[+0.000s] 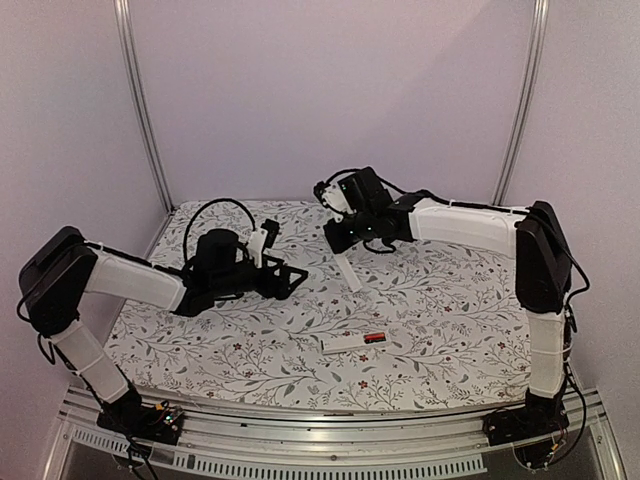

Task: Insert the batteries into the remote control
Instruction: Pick up the battery cover at the center of the board, then pass from the right arm to the left, then pass from the left arm to the right, then pass from the right arm to the left, then pass from the left arm to the right, then pass from the right arm to the left

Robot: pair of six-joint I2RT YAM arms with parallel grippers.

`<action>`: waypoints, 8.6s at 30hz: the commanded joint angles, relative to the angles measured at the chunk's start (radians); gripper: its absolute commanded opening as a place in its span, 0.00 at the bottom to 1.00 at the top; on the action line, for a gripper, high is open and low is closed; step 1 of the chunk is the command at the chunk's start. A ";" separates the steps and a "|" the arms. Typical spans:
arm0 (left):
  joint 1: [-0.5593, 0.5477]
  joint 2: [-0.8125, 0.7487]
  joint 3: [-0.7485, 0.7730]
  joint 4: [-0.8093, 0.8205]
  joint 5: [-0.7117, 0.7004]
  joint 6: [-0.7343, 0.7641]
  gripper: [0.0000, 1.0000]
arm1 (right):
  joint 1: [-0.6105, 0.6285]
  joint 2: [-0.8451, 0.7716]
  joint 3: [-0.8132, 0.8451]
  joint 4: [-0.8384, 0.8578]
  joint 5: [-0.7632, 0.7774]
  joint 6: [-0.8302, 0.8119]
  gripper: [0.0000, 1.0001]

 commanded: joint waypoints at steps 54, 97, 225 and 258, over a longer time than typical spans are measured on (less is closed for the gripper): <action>-0.070 -0.073 0.193 0.285 0.378 0.065 0.00 | 0.020 -0.730 -0.535 0.309 -0.602 -0.252 0.62; -0.220 -0.092 0.371 0.112 -0.142 0.060 0.78 | 0.107 -0.611 -0.550 0.452 -0.051 -0.080 0.00; -0.231 -0.317 0.115 -0.371 0.204 0.807 0.79 | 0.020 -0.528 -0.498 -0.311 -0.497 -0.607 0.20; -0.221 -0.172 0.204 -0.233 0.385 0.588 0.23 | 0.045 -0.615 -0.530 -0.212 -0.497 -0.637 0.23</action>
